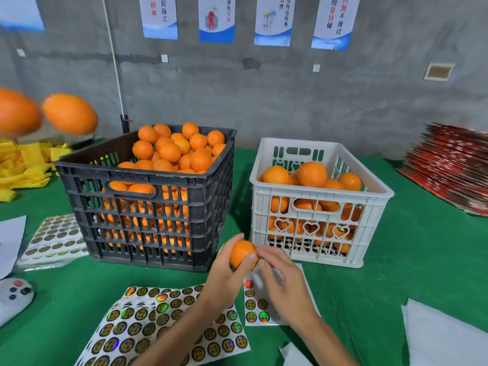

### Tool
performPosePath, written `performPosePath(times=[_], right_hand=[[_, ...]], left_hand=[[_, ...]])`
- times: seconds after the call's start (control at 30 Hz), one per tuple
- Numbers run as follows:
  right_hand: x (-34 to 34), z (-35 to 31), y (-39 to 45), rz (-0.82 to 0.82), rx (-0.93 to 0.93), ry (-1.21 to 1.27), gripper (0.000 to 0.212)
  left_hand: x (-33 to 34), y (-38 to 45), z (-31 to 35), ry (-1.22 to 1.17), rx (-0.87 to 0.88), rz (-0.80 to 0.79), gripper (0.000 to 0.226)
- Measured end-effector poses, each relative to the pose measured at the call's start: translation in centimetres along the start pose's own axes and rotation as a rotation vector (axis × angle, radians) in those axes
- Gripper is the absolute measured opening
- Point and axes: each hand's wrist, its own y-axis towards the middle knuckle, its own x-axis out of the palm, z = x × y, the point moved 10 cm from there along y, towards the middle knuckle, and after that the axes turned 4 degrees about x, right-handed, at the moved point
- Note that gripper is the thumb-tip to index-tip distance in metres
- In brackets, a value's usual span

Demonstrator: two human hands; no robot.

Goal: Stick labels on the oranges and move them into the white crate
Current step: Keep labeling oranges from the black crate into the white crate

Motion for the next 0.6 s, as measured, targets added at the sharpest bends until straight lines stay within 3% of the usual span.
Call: performPosePath(times=[0.07,0.17,0.33,0.47,0.6], right_hand=[[-0.6,-2.4,0.4,0.04,-0.126,-0.223,0.04],[-4.6,-7.0,2.8,0.267,-0.294,-0.428,0.055],[-12.2,-11.3,9.3,0.527,-0.203,-0.518,0.05],[-14.6,-11.7,13.2,0.555,-0.044,-0.683,0.047],[-12.2,-12.5,13.5,0.501,-0.115,-0.655,0.042]], left_hand=[[-0.1,1.4,1.7,-0.007,-0.018,-0.001,0.061],[0.8,5.4,7.9,-0.042,0.074,-0.029,0.066],[2.8,13.7,18.1,0.071,0.265,-0.013,0.069],[3.8,18.2,21.3,0.422,0.327,-0.099,0.064],[-0.5,19.6,20.7,0.715,0.344,-0.054,0.049]])
